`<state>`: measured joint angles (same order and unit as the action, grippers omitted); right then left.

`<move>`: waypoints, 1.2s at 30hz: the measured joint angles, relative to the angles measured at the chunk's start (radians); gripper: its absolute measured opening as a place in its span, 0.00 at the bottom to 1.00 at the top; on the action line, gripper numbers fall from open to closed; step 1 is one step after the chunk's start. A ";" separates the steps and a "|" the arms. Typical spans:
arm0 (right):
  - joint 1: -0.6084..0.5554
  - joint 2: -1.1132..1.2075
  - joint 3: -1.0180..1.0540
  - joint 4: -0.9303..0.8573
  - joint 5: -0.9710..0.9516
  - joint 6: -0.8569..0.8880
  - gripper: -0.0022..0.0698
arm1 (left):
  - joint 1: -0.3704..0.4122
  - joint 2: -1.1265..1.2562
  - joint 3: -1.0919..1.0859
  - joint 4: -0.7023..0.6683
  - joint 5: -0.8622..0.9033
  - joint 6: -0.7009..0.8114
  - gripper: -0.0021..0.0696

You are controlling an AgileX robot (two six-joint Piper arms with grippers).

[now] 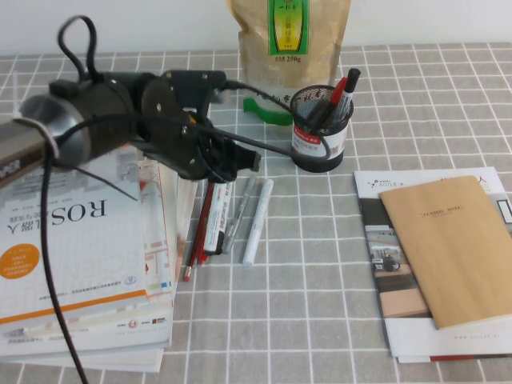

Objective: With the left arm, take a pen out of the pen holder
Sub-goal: 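Take a marker out of the pen holder and lay it on the table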

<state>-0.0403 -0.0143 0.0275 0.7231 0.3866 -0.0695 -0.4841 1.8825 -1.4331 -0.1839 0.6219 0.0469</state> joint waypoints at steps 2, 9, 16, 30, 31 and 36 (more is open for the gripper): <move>0.000 0.000 0.000 0.000 0.000 0.000 0.01 | 0.006 0.023 0.000 0.023 0.000 -0.032 0.20; 0.000 0.000 0.000 0.000 0.000 0.000 0.01 | 0.010 0.072 0.000 0.040 -0.004 -0.083 0.20; 0.000 0.000 0.000 0.000 0.000 0.000 0.01 | 0.019 0.107 0.000 0.053 -0.011 -0.143 0.20; 0.000 0.000 0.000 0.000 0.000 0.000 0.01 | 0.018 0.115 0.000 0.184 -0.056 -0.231 0.43; 0.000 0.000 0.000 0.000 0.000 0.000 0.01 | 0.018 0.110 0.000 0.198 -0.059 -0.241 0.45; 0.000 0.000 0.000 0.000 0.000 0.000 0.01 | -0.010 0.053 0.016 0.249 -0.121 -0.264 0.48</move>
<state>-0.0403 -0.0143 0.0275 0.7231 0.3866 -0.0695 -0.4937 1.9358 -1.4173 0.0656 0.5004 -0.2170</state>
